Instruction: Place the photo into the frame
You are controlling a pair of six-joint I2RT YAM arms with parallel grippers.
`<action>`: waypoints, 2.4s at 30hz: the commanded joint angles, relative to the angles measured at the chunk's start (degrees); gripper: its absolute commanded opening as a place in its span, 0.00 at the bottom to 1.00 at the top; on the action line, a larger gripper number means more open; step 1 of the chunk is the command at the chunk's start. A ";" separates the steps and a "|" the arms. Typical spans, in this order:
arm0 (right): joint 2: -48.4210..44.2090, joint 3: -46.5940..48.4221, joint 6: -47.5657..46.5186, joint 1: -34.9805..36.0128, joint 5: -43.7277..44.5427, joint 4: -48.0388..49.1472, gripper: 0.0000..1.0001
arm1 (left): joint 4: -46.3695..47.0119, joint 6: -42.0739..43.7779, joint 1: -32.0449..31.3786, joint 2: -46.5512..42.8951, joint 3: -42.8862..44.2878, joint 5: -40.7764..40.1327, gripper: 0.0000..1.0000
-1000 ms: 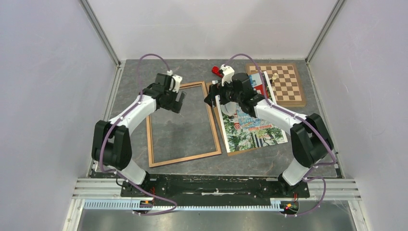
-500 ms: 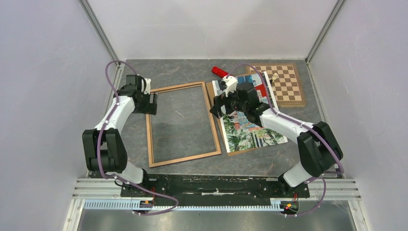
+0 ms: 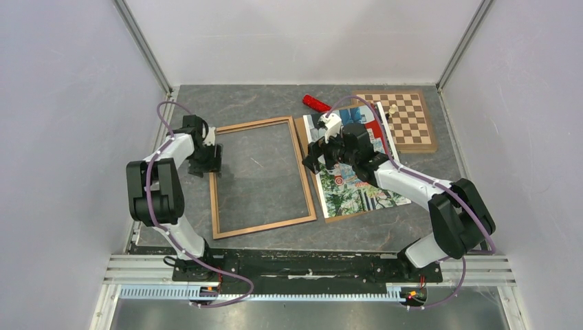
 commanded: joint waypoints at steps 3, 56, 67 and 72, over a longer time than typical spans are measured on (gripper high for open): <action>-1.54 -0.69 -0.58 -0.15 0.18 2.93 0.98 | 1.44 -1.32 0.95 0.56 -0.69 2.01 0.64; -8.30 2.05 -10.32 -17.58 10.80 -11.27 0.98 | 2.70 -4.77 2.50 8.62 13.31 3.53 0.68; -8.82 3.89 -21.06 -33.92 5.49 -23.66 0.98 | 2.04 -4.22 2.45 -3.83 12.66 7.42 0.82; -3.02 8.58 -24.13 -39.28 -1.64 -28.69 0.98 | 2.06 -5.00 2.37 -9.24 10.57 11.46 0.83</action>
